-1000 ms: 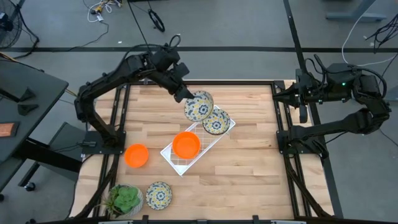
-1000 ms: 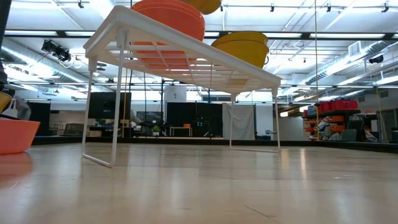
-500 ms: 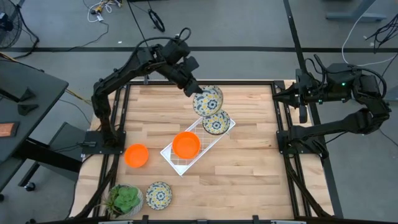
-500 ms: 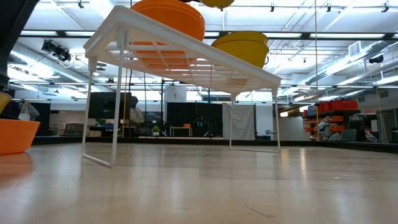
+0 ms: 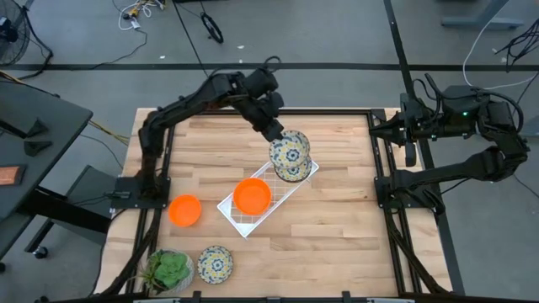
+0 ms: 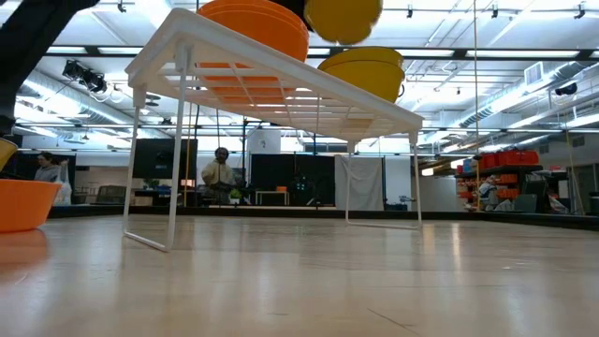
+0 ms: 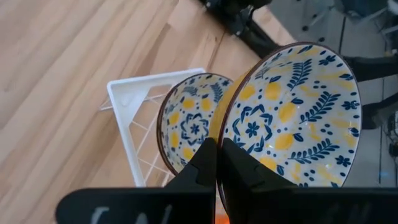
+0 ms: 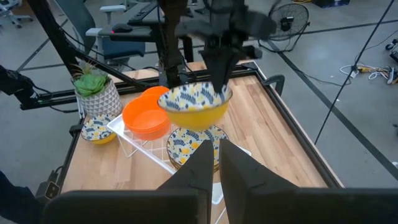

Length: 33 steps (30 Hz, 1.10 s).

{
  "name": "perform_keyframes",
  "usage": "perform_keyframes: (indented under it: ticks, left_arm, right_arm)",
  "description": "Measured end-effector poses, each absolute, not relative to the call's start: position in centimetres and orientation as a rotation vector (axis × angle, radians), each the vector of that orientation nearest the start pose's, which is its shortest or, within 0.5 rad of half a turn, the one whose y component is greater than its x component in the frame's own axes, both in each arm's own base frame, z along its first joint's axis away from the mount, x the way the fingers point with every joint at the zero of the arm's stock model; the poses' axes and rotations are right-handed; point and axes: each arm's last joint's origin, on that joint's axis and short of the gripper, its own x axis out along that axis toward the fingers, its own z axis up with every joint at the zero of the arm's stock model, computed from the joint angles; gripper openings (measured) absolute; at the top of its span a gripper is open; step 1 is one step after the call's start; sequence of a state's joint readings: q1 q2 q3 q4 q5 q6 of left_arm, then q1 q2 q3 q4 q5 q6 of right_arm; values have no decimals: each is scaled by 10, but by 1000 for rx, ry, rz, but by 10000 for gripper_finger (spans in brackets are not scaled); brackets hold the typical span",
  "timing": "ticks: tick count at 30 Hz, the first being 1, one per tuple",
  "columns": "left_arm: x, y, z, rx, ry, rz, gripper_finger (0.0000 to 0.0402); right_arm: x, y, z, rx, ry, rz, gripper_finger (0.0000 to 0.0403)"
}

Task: Pick & Place Mini bowls
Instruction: Stack the yellow patterned bowl on top of the yellow patterned bowl on the shelf

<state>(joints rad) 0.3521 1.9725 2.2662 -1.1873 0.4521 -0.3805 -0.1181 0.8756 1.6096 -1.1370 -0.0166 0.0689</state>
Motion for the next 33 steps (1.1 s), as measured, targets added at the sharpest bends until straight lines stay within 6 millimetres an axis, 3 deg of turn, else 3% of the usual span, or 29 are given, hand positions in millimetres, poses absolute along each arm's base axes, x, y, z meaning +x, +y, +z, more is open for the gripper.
perform_keyframes:
  ticks: [10,33]
  left_arm:
    - [399,121,378,-713,902,31,7]
    - [416,125,348,-679,990,69,7]
  right_arm:
    - [81,-9,477,95,399,-114,32]
    - [81,-9,477,95,399,-114,32]
